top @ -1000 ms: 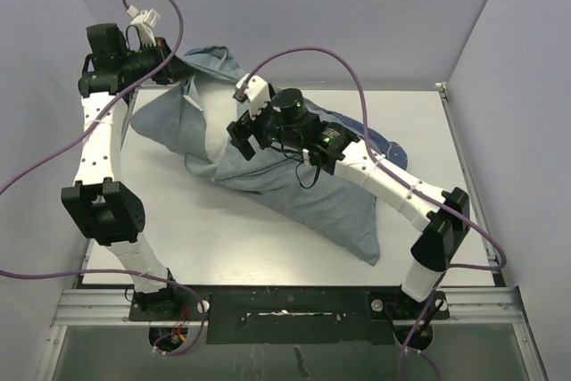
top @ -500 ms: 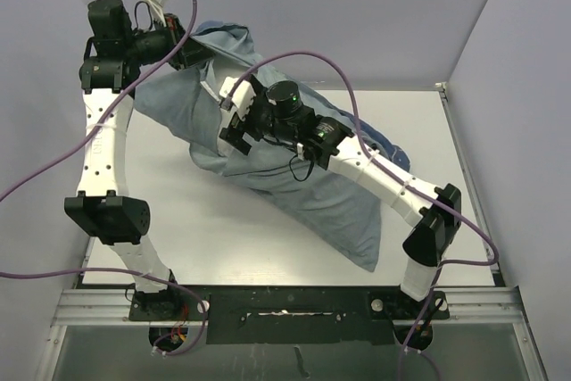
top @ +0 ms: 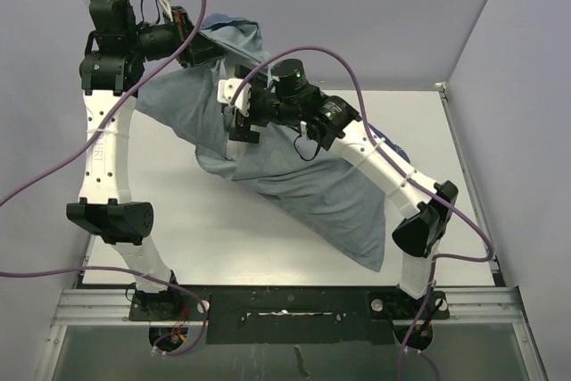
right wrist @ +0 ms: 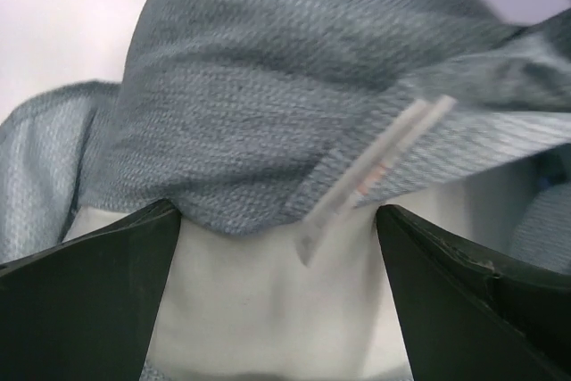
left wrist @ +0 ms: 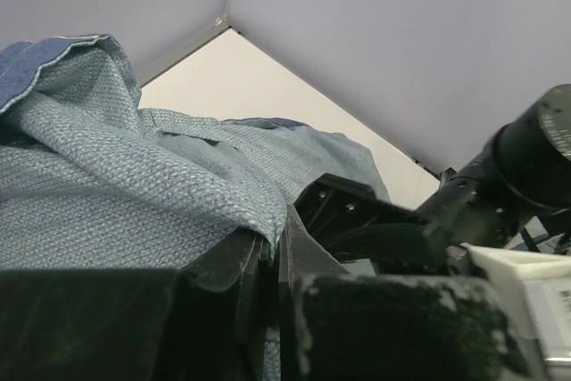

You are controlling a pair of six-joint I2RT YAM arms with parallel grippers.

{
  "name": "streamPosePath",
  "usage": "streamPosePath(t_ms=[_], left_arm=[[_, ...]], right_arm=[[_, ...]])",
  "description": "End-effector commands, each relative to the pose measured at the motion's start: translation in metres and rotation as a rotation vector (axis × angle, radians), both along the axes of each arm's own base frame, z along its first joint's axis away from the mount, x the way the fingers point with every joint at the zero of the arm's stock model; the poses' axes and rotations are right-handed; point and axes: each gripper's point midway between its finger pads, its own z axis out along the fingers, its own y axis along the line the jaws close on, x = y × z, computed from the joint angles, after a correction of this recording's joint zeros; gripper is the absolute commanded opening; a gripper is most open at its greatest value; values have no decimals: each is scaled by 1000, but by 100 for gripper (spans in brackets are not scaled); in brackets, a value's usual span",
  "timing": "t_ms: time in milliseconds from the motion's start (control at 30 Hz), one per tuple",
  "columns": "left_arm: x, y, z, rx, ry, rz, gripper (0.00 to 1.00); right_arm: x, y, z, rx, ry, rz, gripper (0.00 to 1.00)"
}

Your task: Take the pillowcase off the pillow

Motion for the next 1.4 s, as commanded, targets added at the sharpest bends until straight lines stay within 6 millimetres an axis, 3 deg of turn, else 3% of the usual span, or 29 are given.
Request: streamPosePath(t_ms=[0,233,400,467,633,667,700,800,900,1100,1233,1367], left_arm=[[-44,-1,54,-18,-176,-47,0],[-49,-7,58,-34,-171,-71,0],[-54,-8,62,-39,-177,-76,0],[-57,-8,66,-46,-178,-82,0],[-65,-6,73,-44,-208,-84,0],[-66,-3,74,-42,-215,-78,0],[-67,0,76,-42,-223,-73,0],[-66,13,84,-48,-249,-43,0],[-59,34,97,-58,-296,16,0],[-56,74,140,-44,-484,166,0],[-69,82,165,-21,-619,235,0],[-70,86,169,0,-670,275,0]], right_arm=[[-11,3,-48,-158,28,136,98],[-10,3,-88,-272,34,182,98],[14,5,-100,-277,-25,88,97],[31,9,-95,-226,-66,11,86],[58,16,-75,-111,-97,-138,28],[63,14,-70,-92,-105,-168,8],[67,12,-61,-60,-117,-210,0],[76,1,-32,38,-150,-295,0],[84,-17,10,197,-173,-372,0],[96,-80,110,636,-139,-467,0],[85,-100,142,735,-180,-494,0],[77,-121,149,808,-186,-544,0]])
